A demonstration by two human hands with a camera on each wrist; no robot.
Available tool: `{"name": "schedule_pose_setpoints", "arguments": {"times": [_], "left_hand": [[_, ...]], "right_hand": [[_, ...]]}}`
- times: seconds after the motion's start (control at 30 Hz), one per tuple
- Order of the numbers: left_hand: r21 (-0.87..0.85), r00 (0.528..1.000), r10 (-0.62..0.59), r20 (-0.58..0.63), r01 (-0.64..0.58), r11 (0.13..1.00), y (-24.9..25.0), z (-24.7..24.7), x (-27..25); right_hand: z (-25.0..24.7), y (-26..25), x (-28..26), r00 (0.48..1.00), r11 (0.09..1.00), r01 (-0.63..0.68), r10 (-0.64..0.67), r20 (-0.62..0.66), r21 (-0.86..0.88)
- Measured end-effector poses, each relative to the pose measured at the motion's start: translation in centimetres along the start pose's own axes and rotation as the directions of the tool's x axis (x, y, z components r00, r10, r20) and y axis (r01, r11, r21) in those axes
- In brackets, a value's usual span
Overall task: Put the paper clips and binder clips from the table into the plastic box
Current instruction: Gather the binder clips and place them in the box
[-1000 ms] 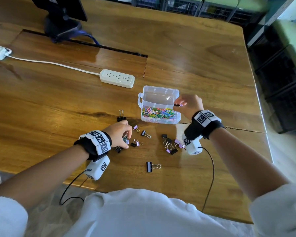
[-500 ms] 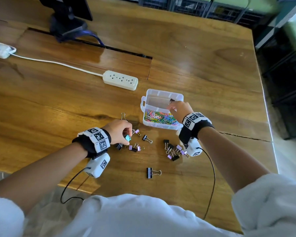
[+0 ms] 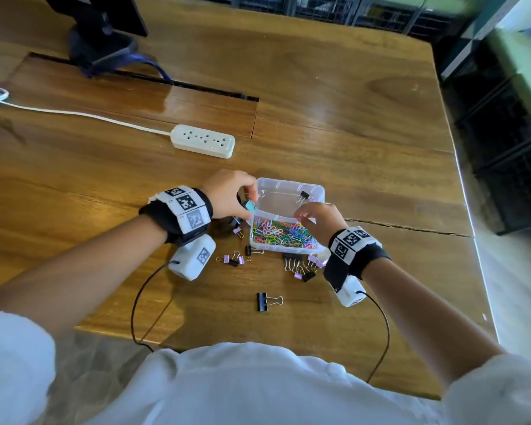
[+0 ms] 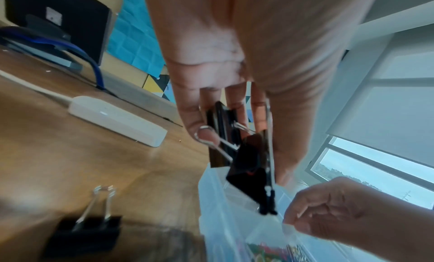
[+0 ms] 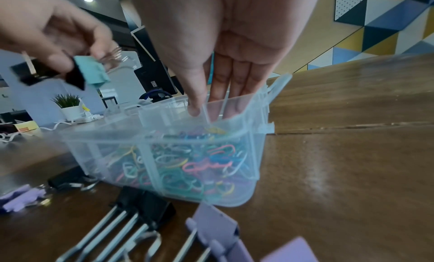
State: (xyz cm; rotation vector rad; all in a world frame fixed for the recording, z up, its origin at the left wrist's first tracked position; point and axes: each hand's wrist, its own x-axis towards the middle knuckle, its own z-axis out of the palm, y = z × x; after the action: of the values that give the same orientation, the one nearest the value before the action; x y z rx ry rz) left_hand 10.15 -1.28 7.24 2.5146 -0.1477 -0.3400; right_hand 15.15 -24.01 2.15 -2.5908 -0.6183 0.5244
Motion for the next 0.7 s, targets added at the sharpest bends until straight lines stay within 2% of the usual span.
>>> {"name": "schedule_pose_setpoints", "arguments": {"times": [0.17, 0.3, 0.53, 0.7], "left_hand": [[0.043, 0.999, 0.034, -0.027, -0.033, 0.999, 2.2, 0.7, 2.8], [0.034, 0.998, 0.045, -0.040, -0.044, 0.998, 3.6, 2.3, 4.5], [-0.036, 0.999, 0.016, -0.027, -0.017, 0.999, 3.6, 5.2, 5.9], [-0.101, 1.000, 0.003, -0.019, -0.005, 0.995, 4.0, 5.7, 6.2]], "right_hand": [[0.6, 0.0, -1.1, 1.000, 1.000, -0.006, 0.007, 0.022, -0.024], [0.8, 0.1, -2.1, 1.000, 0.999, 0.015, -0.015, -0.011, -0.050], [0.3, 1.6, -4.1, 0.983, 0.999, 0.038, -0.034, -0.178, 0.019], [0.1, 3.0, -5.4, 0.975, 0.999, -0.009, 0.016, -0.221, 0.034]]}}
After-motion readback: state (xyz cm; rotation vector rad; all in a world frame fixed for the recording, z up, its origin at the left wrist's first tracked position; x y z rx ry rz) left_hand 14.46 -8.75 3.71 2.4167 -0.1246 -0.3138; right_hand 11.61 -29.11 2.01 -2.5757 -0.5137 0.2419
